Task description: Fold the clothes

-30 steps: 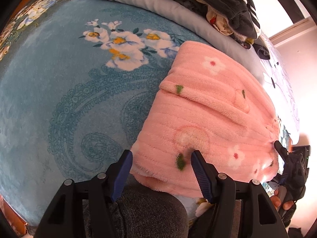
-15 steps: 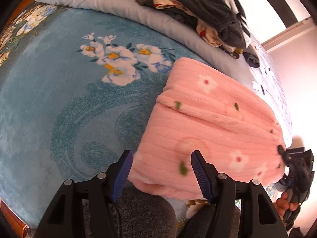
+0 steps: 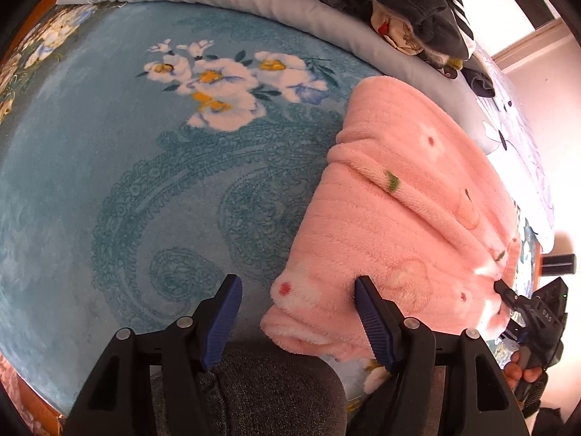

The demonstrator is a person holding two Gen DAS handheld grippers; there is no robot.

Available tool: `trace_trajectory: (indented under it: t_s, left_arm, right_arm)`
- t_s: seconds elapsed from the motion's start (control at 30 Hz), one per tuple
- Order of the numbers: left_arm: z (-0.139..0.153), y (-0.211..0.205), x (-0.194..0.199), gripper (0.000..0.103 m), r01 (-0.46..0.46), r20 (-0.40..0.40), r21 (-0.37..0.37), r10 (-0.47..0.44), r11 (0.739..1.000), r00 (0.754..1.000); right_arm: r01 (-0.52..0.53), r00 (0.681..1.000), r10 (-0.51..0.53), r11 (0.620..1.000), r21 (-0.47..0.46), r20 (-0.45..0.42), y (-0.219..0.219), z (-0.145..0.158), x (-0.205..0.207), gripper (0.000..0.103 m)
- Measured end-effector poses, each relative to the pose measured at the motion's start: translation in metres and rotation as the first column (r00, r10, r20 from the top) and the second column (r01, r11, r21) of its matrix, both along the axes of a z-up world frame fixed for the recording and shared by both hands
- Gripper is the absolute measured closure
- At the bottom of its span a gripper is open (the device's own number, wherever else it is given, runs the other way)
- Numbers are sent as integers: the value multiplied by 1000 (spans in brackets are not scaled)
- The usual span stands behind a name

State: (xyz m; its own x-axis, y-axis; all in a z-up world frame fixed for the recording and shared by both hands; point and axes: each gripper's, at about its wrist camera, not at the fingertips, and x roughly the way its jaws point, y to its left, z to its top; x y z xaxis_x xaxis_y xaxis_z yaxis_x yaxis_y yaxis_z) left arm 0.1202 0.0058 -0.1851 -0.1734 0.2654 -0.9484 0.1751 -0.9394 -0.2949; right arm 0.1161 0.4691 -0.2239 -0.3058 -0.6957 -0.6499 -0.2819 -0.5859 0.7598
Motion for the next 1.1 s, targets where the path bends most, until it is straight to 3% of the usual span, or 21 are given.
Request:
trace_trajectory:
  t_s: [0.1,0.23,0.37,0.57,0.7,1.0,1.1]
  left_arm:
    - [5,1,0,34,14,-14,-11,-14,1000,1000]
    - [39,-1,1,35,36,-114,23,-33,999,993]
    - [69,23,-10,35,129,-224,26,-120,991,967]
    - [41,68,-15,35,272,-181,21,-264,962,947]
    - [13,60,-9,35,258,-109,21,-254,966,961]
    - [-10,65,-13,35,272,-49,9,-271,962,961]
    - [-4,62,-12,35,258,-60,25,-256,966,965]
  right_arm:
    - [-37,999,38,998,49,-18,-2,11,-1,67]
    - [-49,997,56,993,109,-62,3,33,-2,67]
    - [-15,989,39,987,163,-144,4,66,-18,67]
    - [-194,952,225,968,158,-209,-60,86,-62,66]
    - [-248,939,296,936,251,-175,-73,73,-72,66]
    - [-136,987,150,969,205,-55,-46,15,-91,68]
    - [-122,990,135,971,204,-48,-47,11,-92,68]
